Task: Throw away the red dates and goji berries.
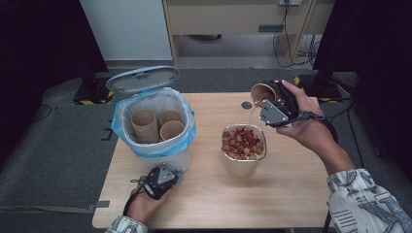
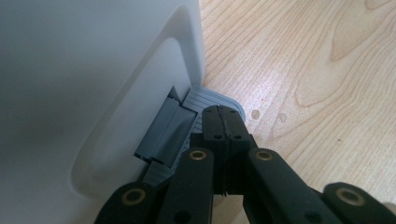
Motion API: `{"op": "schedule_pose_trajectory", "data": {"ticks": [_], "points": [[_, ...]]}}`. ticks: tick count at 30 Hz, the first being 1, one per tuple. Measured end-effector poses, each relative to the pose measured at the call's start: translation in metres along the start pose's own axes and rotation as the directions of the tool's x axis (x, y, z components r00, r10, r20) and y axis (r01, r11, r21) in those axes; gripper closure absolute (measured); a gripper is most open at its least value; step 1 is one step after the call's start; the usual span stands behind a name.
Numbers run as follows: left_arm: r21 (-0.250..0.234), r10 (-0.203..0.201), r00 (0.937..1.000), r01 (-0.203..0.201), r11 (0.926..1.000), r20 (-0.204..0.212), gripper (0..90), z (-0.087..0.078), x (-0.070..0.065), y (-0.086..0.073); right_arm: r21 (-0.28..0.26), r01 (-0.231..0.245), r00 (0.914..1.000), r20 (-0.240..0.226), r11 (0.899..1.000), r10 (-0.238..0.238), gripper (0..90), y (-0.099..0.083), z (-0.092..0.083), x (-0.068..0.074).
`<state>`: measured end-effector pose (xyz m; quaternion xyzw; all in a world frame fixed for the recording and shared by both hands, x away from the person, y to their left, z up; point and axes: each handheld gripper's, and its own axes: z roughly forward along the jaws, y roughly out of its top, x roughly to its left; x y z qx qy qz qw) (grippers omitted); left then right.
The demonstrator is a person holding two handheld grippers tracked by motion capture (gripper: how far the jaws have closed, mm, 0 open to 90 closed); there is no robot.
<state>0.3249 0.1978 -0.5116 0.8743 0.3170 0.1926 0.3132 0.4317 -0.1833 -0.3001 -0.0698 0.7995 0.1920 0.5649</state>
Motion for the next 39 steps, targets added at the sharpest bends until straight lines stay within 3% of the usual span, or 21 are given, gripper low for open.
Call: {"op": "schedule_pose_trajectory", "data": {"ticks": [7,22,31,34,37,39], "points": [[0.0,0.0,1.0,0.0,1.0,0.0,89.9,0.0,0.0,0.0,-0.007,-0.031,0.9995,-0.002,1.0,0.031,30.3,-0.002,0.002,0.001],[-0.001,0.0,1.0,0.0,1.0,0.0,89.9,0.0,0.0,0.0,0.006,0.007,1.0,0.004,1.0,-0.007,30.3,0.0,0.001,0.002],[-0.001,0.001,1.0,-0.001,1.0,0.0,89.9,0.0,0.0,0.0,0.042,0.133,0.991,0.008,0.99,-0.134,30.4,0.008,0.003,0.008],[-0.001,0.0,1.0,0.0,1.0,0.0,89.9,0.0,0.0,0.0,0.043,0.155,0.9878,0.009,0.987,-0.155,30.7,0.01,0.003,0.01],[-0.001,0.0,1.0,0.0,1.0,0.001,89.9,0.0,0.0,0.0,0.062,0.201,0.9791,0.018,0.978,-0.203,31.1,0.011,0.003,0.01],[-0.001,0.0,1.0,0.0,1.0,0.0,89.9,0.0,0.0,0.0,0.059,0.204,0.9785,0.019,0.977,-0.205,31.2,0.012,0.003,0.01]]}}
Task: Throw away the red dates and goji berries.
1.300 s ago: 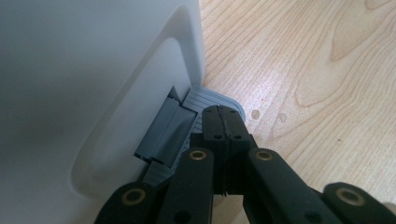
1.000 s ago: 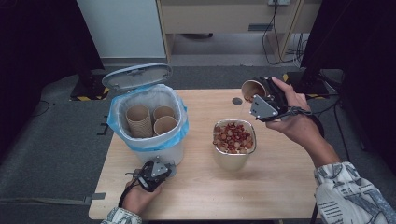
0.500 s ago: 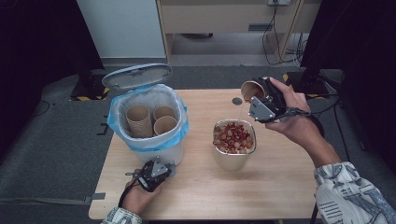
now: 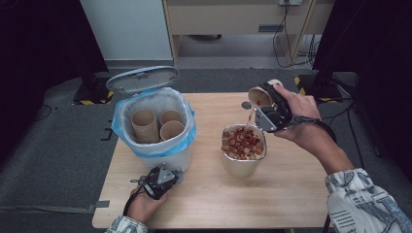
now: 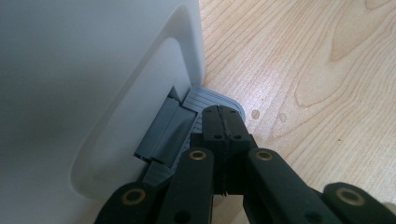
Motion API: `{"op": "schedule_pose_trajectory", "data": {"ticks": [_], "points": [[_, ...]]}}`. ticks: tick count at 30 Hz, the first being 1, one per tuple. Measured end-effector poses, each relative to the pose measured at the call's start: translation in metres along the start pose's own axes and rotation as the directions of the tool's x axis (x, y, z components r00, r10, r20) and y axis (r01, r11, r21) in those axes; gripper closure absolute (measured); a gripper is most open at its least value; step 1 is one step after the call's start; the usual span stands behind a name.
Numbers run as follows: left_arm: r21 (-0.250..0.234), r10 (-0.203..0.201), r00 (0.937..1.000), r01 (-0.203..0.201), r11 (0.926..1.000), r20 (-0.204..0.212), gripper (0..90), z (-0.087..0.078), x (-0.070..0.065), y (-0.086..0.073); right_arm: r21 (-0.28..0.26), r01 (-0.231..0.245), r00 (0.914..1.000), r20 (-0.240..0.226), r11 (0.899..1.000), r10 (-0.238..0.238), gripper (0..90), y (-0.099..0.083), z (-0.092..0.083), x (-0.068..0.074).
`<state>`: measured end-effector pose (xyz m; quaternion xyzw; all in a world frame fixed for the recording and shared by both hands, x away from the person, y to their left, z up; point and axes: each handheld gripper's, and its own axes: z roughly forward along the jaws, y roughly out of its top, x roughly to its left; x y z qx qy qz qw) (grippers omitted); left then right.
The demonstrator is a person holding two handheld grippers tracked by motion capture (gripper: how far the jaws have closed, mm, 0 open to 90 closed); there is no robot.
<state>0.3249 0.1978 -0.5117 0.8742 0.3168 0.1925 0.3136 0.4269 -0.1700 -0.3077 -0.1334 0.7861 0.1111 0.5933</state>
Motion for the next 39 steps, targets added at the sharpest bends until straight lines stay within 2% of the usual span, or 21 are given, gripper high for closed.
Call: {"op": "schedule_pose_trajectory", "data": {"ticks": [14,25,33,39], "points": [[0.0,0.0,1.0,0.0,1.0,0.0,89.9,0.0,0.0,0.0,0.021,0.099,0.995,0.008,0.995,-0.099,31.3,0.0057,-0.0014,0.0053],[0.0,0.0,1.0,0.0,1.0,0.001,89.9,0.0,0.0001,0.0,0.022,0.101,0.9948,0.01,0.995,-0.102,31.3,0.0059,-0.0012,0.006],[0.0,0.0,1.0,0.0,1.0,0.0,89.9,0.0,0.0,0.0,0.021,0.124,0.9921,0.021,0.992,-0.124,31.3,0.007,-0.0019,0.0066],[0.0,0.0,1.0,0.0,1.0,0.0,89.9,0.0,0.0,0.0,0.043,0.176,0.9836,0.033,0.984,-0.177,31.3,0.0069,-0.0033,0.0076]]}}
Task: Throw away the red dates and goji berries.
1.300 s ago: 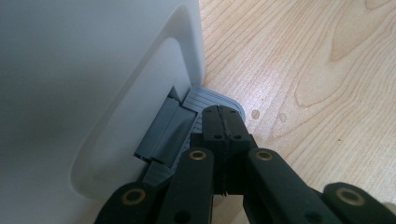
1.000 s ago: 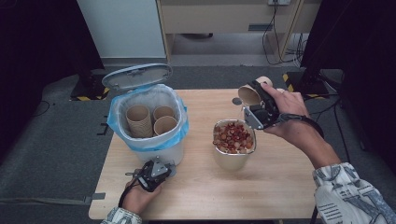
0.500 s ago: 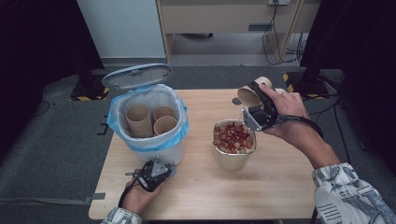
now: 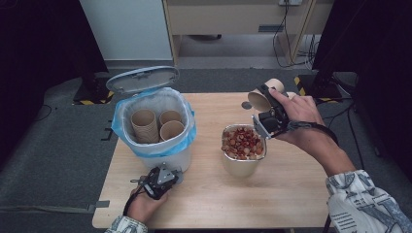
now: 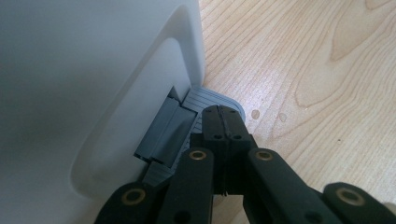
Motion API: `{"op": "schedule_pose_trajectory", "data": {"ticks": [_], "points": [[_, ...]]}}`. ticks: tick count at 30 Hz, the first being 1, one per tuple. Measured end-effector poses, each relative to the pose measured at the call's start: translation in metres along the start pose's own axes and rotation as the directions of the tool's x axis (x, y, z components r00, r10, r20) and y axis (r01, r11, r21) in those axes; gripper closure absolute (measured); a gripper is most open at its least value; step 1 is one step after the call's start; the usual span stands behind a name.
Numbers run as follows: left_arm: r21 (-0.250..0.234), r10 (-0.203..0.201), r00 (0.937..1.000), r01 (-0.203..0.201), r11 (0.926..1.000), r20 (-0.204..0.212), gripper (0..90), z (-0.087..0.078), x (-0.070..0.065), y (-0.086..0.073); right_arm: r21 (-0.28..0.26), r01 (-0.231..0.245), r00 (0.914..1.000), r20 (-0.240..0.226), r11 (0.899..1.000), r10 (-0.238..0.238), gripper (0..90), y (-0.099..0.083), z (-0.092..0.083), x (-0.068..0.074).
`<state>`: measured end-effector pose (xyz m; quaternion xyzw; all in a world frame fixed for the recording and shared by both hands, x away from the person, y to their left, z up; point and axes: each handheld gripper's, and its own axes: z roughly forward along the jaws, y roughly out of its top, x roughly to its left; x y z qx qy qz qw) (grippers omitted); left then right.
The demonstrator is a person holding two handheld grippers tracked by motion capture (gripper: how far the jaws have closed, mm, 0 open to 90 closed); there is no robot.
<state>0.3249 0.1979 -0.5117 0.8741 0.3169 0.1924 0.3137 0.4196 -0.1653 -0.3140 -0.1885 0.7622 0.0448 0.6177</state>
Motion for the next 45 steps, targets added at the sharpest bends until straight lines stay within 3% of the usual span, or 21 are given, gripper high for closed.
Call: {"op": "schedule_pose_trajectory", "data": {"ticks": [12,33,45], "points": [[0.0,0.0,1.0,0.0,1.0,0.001,89.9,0.0,0.0001,-0.0001,-0.011,-0.021,0.9991,0.037,1.0,0.022,31.2,-0.0023,-0.0044,-0.0036],[-0.003,-0.002,1.0,0.002,1.0,0.002,89.9,0.0001,0.0003,-0.0003,-0.01,-0.048,0.998,0.041,0.999,0.049,31.2,-0.0047,-0.0016,-0.0011],[-0.002,-0.003,1.0,0.003,1.0,0.002,89.9,0.0,0.0004,-0.0002,0.001,-0.027,0.9985,0.048,1.0,0.027,31.2,-0.0072,-0.0037,-0.0078]]}}
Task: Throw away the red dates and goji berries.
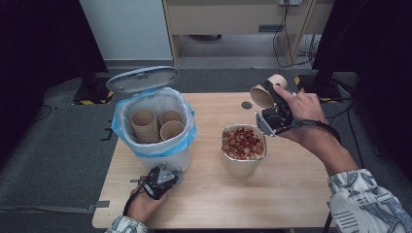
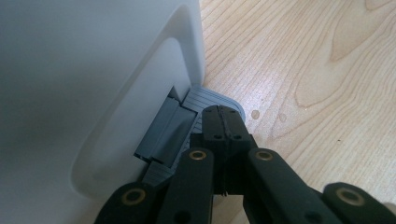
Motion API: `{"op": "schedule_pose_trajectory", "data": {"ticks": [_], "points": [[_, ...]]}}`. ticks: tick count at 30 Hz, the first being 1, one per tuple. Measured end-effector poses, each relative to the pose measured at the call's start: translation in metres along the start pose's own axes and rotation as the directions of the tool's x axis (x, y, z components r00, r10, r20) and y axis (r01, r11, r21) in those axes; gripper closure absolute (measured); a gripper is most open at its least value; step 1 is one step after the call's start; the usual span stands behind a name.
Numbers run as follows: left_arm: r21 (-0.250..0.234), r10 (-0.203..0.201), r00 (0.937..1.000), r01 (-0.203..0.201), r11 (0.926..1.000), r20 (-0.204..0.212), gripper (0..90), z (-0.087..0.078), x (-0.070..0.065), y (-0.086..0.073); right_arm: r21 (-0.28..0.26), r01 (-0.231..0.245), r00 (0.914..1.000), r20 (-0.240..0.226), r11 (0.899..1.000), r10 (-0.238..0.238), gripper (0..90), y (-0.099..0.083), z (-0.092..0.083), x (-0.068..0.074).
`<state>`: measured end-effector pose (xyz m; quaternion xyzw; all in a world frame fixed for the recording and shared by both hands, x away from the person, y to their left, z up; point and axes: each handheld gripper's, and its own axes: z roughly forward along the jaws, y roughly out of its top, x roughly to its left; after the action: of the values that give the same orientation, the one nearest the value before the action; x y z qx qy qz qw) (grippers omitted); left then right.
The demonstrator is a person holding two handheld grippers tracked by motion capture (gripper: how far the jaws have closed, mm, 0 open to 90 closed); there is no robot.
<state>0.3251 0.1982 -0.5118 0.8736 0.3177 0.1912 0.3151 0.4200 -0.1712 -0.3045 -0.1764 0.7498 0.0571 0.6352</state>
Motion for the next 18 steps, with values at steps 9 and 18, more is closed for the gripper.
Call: {"op": "schedule_pose_trajectory", "data": {"ticks": [9,18], "points": [[0.0,0.0,1.0,0.0,1.0,0.001,89.9,0.0,0.0,0.0,0.017,0.125,0.992,0.016,0.992,-0.125,31.7,0.009,0.0,-0.014],[-0.003,-0.002,1.0,0.002,1.0,0.003,89.9,0.0,0.0,0.0,0.042,0.148,0.9886,0.021,0.988,-0.149,32.4,0.004,0.0,-0.012]]}}
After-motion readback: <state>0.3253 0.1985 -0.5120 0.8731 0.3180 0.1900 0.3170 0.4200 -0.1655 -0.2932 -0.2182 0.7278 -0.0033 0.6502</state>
